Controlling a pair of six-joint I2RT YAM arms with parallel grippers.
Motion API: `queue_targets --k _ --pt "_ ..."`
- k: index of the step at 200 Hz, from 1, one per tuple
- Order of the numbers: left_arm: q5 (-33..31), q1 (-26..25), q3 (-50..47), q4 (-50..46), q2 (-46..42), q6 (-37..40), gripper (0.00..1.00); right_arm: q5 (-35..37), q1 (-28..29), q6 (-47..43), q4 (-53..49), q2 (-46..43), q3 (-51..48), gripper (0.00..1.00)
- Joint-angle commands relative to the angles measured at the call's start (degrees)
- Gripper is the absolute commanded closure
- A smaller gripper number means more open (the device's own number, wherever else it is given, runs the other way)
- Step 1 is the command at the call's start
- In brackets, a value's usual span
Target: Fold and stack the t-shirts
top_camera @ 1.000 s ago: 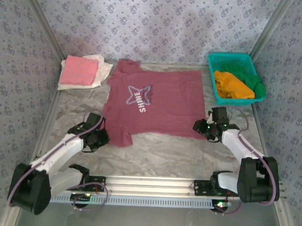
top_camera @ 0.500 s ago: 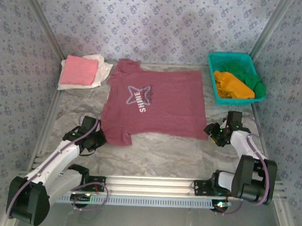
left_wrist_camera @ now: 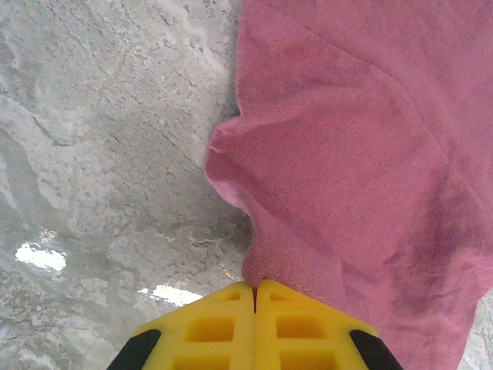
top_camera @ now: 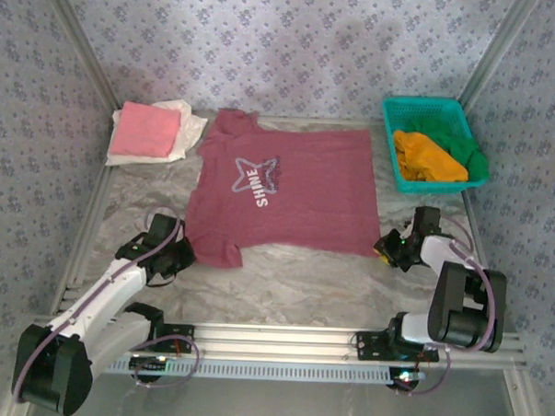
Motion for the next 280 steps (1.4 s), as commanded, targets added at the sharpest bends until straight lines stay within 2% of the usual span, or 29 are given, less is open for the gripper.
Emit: queue_targets --k 1,33,86,128,173,203,224,243,280 --pt "0.38 0.52 0.41 0.65 -0.29 0.95 1.00 -2.74 1.79 0.71 4.84 1.60 -0.59 0.84" --pt "-0.25 0.77 1.47 -0.26 -0.53 1.27 1.00 -1.65 1.88 0.72 3.51 0.30 0.33 1.00" --pt "-2.95 0.95 1.85 -4.66 -7.79 -0.55 1.00 2.28 1.03 2.04 -5.91 -9.63 -0.47 1.00" --pt "0.33 0.87 1.75 -10.92 -12.43 -1.18 1.00 2.17 -0.13 3.78 -14.10 -15.65 -1.44 1.00" --pt "3.80 -0.23 3.36 -14.61 -23.44 -7.71 1.00 1.28 -0.90 6.42 -23.33 -26.54 -1.39 1.00" --pt "2.61 -0.21 5.22 -19.61 -28.29 -8.70 1.00 -0.05 -1.01 6.02 -26.45 -29.16 -0.35 1.00" --pt "3.15 -0.27 6.76 -20.96 -28.03 -7.78 1.00 0.33 -1.16 6.28 -26.59 -30.53 0.34 1.00" --pt "3.27 -0.28 8.73 -17.16 -25.44 -5.91 1.00 1.06 -1.02 6.11 -25.46 -29.54 2.39 1.00" --pt "4.99 -0.19 17.95 -7.72 -8.32 0.49 1.00 3.13 -0.83 3.73 -21.80 -22.96 8.68 1.00"
